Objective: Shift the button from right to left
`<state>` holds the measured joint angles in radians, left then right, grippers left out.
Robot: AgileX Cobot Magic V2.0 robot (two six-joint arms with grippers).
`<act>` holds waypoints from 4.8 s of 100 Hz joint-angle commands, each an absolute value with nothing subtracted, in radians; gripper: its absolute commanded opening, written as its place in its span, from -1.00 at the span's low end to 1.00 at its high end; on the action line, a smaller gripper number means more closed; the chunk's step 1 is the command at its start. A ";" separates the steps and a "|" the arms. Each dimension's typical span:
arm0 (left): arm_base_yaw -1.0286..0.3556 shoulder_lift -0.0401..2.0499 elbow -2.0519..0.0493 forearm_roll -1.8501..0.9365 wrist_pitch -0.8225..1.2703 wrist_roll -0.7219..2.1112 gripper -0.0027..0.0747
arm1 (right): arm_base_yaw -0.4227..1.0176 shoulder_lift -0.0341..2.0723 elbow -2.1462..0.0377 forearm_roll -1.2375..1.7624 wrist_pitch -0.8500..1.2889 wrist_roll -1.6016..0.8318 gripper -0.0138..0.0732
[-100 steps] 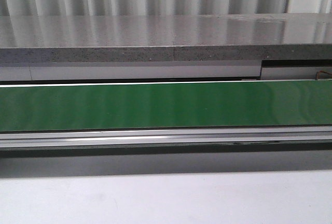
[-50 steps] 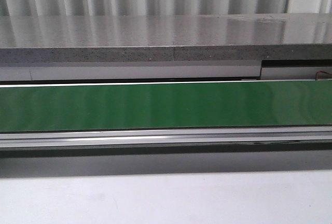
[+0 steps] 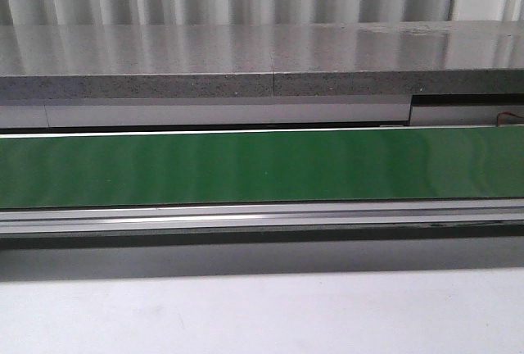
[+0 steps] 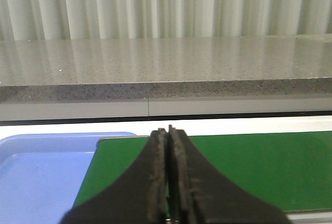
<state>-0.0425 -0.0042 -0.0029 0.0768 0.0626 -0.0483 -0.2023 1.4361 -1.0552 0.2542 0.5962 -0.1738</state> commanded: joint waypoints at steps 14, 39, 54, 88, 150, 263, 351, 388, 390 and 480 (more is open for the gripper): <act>-0.050 -0.039 0.023 0.071 -0.022 -0.059 -0.98 | -0.160 1.219 -1.016 0.221 0.491 -0.200 0.81; -0.050 -0.039 0.023 0.071 -0.022 -0.059 -0.98 | -0.154 0.937 -0.840 0.181 0.399 -0.200 0.81; -0.050 -0.039 0.023 0.071 -0.022 -0.059 -0.98 | -0.153 0.787 -0.754 0.180 0.435 -0.203 0.80; -0.050 -0.039 0.023 0.071 -0.022 -0.059 -0.98 | -0.153 0.550 -0.613 0.176 0.496 -0.204 -0.15; -0.050 -0.039 0.023 0.071 -0.022 -0.059 -0.98 | -0.153 0.516 -0.604 0.177 0.499 -0.204 -0.84; -0.050 -0.029 -0.056 -0.116 -0.043 -0.059 -0.98 | -0.153 0.516 -0.604 0.177 0.500 -0.204 -0.84; -0.050 0.673 -0.759 -0.100 0.786 -0.059 -0.98 | -0.153 0.516 -0.604 0.177 0.501 -0.204 -0.84; -0.050 0.742 -0.759 -0.096 0.836 -0.059 -0.95 | -0.153 0.516 -0.604 0.177 0.501 -0.204 -0.84; -0.050 0.742 -0.759 -0.096 0.836 -0.057 -0.93 | -0.153 0.516 -0.604 0.177 0.501 -0.204 -0.84; -0.052 0.769 -0.850 -0.275 0.904 0.040 0.75 | -0.153 0.516 -0.604 0.177 0.502 -0.204 -0.84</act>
